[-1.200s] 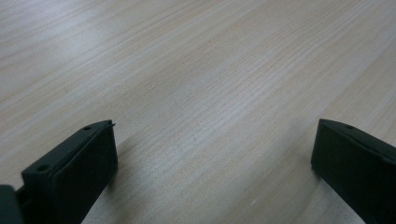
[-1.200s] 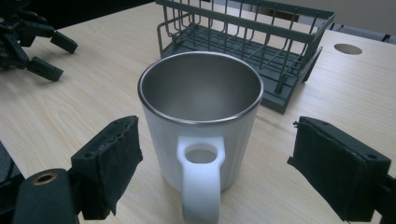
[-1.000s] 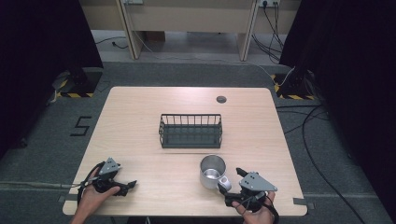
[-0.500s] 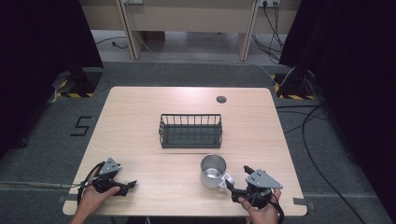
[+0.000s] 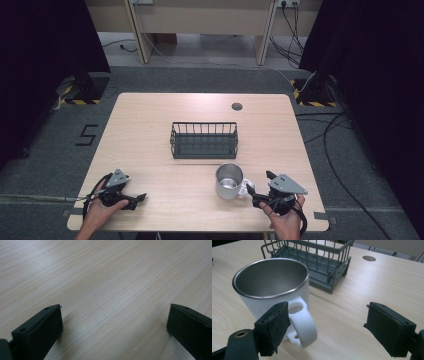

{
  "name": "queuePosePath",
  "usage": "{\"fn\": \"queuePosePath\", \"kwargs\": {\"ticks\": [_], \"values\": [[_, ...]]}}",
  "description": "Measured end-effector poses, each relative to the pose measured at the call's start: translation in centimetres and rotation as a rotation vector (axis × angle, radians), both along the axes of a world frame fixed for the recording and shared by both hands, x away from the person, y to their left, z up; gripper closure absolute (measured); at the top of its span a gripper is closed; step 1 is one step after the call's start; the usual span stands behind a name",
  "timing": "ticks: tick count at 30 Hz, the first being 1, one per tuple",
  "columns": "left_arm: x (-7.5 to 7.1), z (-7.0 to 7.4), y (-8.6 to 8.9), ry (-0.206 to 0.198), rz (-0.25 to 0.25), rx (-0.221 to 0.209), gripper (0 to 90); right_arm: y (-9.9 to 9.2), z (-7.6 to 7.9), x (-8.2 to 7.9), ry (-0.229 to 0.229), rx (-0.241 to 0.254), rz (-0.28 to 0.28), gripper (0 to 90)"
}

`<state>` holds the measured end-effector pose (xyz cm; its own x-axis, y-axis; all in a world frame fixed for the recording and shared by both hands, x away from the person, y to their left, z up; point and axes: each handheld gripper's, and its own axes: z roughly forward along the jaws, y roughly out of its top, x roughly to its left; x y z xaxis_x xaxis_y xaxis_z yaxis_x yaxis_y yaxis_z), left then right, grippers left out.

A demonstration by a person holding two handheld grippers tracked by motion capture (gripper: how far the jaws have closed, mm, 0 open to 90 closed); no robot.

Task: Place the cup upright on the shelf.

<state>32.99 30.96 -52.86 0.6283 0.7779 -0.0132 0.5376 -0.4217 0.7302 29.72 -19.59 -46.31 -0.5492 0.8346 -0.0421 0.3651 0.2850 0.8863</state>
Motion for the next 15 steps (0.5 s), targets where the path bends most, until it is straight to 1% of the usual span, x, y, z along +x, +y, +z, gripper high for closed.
{"fn": "queuePosePath", "kwargs": {"ticks": [2, 5, 6, 8, 10, 12, 15], "values": [[0.0, 0.0, 0.0, 0.0, 0.0, 0.0, 0.0, 0.2, 0.2, 0.0, -0.006, 0.014, 0.027, 17.8], [0.0, 0.0, 0.0, 0.0, 0.0, 0.0, 0.0, 0.9, 0.4, 0.0, -0.009, 0.068, 0.083, 15.6], [0.0, 0.0, 0.0, 0.0, 0.0, 0.0, 0.0, 1.2, 0.5, 0.0, -0.011, 0.076, 0.105, 15.5], [0.0, 0.0, 0.0, 0.0, 0.0, 0.0, 0.0, 1.8, 0.5, 0.1, -0.017, 0.081, 0.129, 15.1], [0.0, 0.0, 0.0, 0.0, 0.0, 0.0, 0.0, 2.3, 0.4, 0.2, -0.013, 0.085, 0.153, 15.1], [0.0, 0.0, 0.0, 0.0, 0.0, 0.0, 0.0, 2.8, 0.2, 0.3, -0.009, 0.079, 0.179, 15.1], [0.0, 0.0, 0.0, 0.0, 0.0, 0.0, 0.0, 3.3, -0.3, 0.7, -0.006, 0.08, 0.19, 14.8]]}}
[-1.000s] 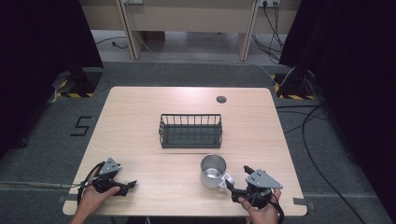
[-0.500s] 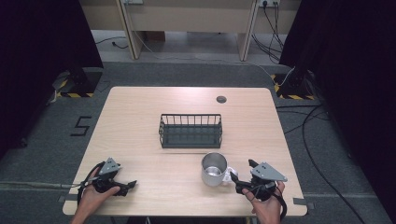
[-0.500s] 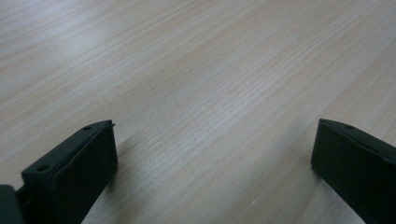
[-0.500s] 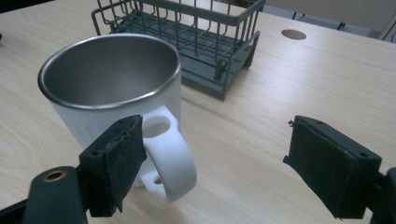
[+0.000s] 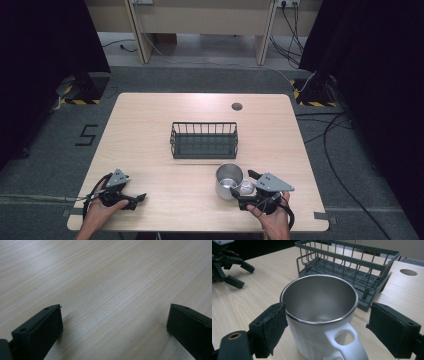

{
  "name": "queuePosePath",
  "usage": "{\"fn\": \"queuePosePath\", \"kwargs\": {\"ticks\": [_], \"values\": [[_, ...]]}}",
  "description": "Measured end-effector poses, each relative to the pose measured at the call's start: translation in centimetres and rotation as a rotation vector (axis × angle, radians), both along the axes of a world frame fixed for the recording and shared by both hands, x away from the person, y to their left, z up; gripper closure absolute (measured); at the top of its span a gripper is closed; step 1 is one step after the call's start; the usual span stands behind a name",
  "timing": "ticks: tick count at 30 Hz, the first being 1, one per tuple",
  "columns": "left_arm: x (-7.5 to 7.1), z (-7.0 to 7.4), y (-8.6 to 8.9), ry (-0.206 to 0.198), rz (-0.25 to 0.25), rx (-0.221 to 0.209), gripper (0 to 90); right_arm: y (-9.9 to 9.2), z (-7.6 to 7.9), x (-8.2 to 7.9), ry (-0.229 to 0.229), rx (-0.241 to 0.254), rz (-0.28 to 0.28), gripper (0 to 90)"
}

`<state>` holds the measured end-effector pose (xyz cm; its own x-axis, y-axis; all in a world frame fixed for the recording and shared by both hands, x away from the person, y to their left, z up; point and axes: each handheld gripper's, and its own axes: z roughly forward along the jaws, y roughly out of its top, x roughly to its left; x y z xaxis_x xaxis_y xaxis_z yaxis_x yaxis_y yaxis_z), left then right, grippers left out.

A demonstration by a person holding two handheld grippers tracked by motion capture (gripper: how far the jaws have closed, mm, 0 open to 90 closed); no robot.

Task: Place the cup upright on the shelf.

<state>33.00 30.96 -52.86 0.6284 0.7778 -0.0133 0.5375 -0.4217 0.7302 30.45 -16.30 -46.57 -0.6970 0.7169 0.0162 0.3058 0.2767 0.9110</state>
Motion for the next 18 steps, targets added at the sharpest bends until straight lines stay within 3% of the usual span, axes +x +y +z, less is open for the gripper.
{"fn": "queuePosePath", "kwargs": {"ticks": [5, 18], "values": [[0.0, 0.0, 0.0, 0.0, 0.0, 0.0, 0.0, 0.7, -0.3, 0.6, -0.005, 0.0, 0.046, 14.1], [0.0, 0.0, 0.0, 0.0, 0.0, 0.0, 0.0, 2.7, -0.2, 2.4, 0.011, -0.037, 0.056, 4.5]]}}
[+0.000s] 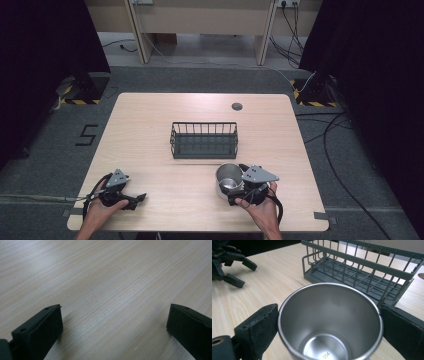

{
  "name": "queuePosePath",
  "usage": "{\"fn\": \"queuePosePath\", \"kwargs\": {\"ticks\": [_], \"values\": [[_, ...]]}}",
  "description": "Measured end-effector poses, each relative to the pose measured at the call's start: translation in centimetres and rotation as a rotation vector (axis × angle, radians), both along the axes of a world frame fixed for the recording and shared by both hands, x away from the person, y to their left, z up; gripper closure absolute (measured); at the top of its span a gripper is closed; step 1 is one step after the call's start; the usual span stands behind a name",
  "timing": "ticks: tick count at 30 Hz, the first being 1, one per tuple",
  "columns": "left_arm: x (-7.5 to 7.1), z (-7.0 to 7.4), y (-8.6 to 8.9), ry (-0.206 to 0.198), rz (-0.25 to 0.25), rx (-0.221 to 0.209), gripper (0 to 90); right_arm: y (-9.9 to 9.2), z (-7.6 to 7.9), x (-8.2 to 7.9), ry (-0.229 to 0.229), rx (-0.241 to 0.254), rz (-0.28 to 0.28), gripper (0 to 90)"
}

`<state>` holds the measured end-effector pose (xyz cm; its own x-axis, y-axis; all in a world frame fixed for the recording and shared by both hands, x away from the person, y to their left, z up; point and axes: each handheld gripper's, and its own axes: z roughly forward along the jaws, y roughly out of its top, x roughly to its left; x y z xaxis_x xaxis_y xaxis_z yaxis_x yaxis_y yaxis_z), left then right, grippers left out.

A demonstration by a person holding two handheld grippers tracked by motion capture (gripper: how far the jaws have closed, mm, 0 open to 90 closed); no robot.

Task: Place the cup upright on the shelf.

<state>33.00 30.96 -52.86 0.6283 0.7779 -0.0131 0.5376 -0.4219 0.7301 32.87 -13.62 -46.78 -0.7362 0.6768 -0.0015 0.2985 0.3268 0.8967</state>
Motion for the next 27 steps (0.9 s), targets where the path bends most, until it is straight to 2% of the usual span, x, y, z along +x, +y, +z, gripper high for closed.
{"fn": "queuePosePath", "kwargs": {"ticks": [5, 16, 23, 24, 27], "values": [[0.0, 0.0, 0.0, 0.0, 0.0, 0.0, 0.0, 0.49, 0.12, 0.51, 0.012, -0.018, 0.003, 4.5], [0.0, 0.0, 0.0, 0.0, 0.0, 0.0, 0.0, 0.89, -0.08, 1.21, 0.036, -0.017, 0.022, 5.5], [0.0, 0.0, 0.0, 0.0, 0.0, 0.0, 0.0, 0.92, -0.04, 1.17, 0.025, -0.019, 0.016, 6.1], [0.0, 0.0, 0.0, 0.0, 0.0, 0.0, 0.0, 0.95, 0.11, 1.07, 0.01, -0.019, 0.011, 6.2], [0.0, 0.0, 0.0, 0.0, 0.0, 0.0, 0.0, 0.87, 0.6, 0.99, 0.006, 0.006, 0.015, 6.3]]}}
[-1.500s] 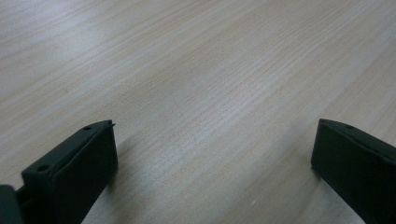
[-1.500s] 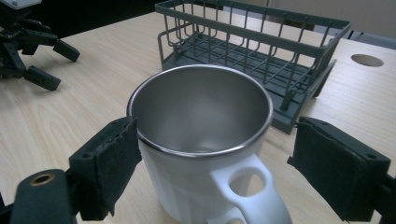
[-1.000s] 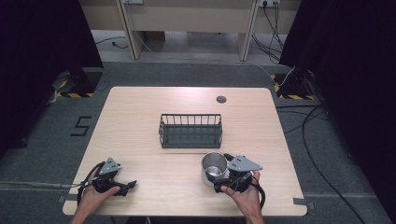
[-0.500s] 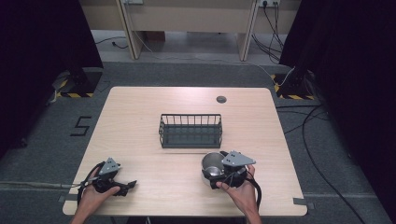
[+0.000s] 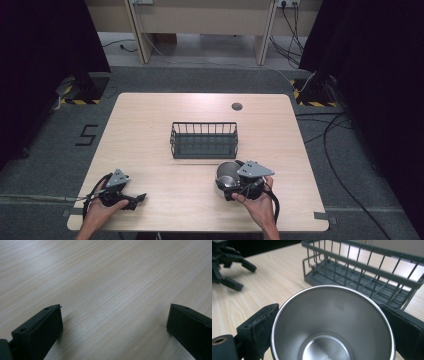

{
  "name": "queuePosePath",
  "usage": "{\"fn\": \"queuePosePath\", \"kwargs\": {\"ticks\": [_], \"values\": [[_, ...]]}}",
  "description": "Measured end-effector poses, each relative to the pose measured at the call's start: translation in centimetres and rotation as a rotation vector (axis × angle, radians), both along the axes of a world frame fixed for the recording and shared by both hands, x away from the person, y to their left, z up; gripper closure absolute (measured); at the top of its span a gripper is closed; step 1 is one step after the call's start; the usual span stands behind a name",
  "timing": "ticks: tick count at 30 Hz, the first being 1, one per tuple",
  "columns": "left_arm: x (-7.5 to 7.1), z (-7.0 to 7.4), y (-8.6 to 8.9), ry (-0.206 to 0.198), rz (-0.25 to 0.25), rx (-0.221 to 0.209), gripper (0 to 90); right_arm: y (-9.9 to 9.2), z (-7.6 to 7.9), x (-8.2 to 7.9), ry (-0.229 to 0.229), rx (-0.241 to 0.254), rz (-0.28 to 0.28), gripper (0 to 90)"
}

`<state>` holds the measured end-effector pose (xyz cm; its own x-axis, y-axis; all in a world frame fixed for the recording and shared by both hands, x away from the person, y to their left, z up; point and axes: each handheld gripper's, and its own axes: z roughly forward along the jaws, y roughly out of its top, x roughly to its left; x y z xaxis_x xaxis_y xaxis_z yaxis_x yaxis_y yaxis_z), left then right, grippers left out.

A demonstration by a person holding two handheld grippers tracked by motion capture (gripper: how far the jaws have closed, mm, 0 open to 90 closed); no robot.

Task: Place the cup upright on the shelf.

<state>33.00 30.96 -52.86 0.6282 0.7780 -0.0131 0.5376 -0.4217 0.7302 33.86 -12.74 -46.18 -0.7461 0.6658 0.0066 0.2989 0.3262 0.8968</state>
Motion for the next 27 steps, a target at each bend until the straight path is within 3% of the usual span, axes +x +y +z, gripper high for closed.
{"fn": "queuePosePath", "kwargs": {"ticks": [17, 27], "values": [[0.0, 0.0, 0.0, 0.0, 0.0, 0.0, 0.0, 0.9, 2.8, 0.8, -0.031, 0.009, 0.024, 6.3], [0.0, 0.0, 0.0, 0.0, 0.0, 0.0, 0.0, 1.5, 5.5, 1.8, -0.046, 0.012, 0.044, 6.4]]}}
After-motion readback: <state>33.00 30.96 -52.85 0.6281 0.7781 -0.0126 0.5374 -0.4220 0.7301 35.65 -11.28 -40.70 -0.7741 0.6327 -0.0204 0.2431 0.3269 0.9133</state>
